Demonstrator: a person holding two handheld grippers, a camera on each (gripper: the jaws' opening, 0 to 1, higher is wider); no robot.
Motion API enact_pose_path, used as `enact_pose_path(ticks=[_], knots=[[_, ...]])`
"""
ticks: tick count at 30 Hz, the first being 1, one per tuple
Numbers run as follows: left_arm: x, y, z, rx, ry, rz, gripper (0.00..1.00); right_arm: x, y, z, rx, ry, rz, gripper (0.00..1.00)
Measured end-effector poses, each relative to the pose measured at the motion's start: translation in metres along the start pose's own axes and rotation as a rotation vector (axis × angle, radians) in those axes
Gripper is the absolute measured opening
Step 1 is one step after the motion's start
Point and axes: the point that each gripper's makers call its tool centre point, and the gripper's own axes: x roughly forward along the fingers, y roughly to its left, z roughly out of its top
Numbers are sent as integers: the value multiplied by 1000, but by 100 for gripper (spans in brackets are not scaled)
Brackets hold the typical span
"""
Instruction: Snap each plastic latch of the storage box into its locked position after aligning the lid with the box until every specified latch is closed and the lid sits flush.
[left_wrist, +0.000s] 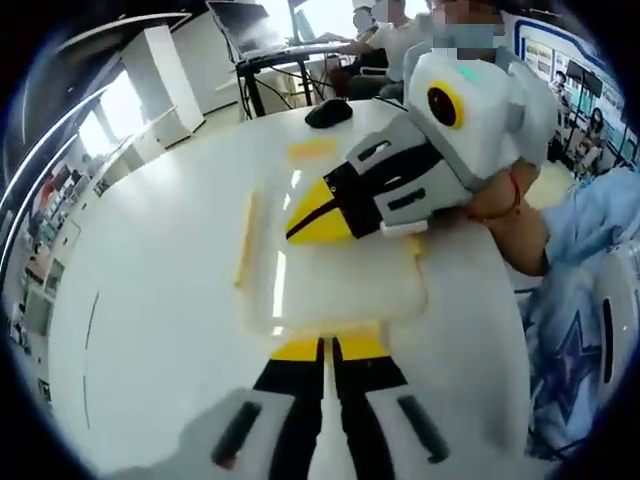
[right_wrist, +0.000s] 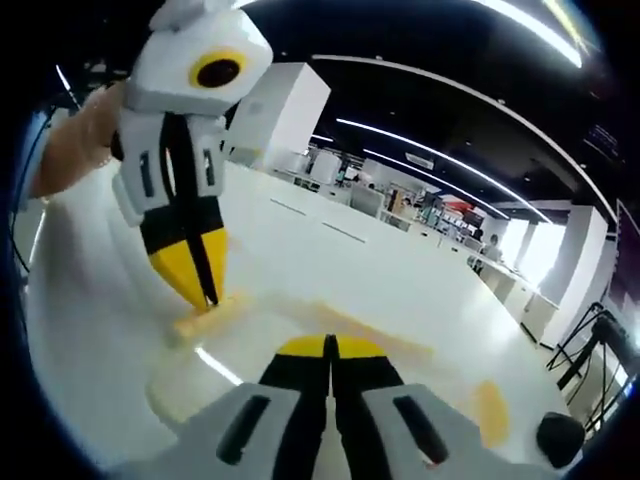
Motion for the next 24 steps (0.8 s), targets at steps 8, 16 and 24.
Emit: enact_pose_path(ticks=[8, 16, 24], knots=[[0, -3, -1, 2, -25, 13, 4, -1, -1, -1, -4, 10, -19, 0], [-11, -5, 11, -39, -71, -24, 36, -1, 0, 0, -16, 10, -26, 0], [0, -6, 1, 17, 50, 7, 53, 1, 0, 1, -23, 9, -27, 0]])
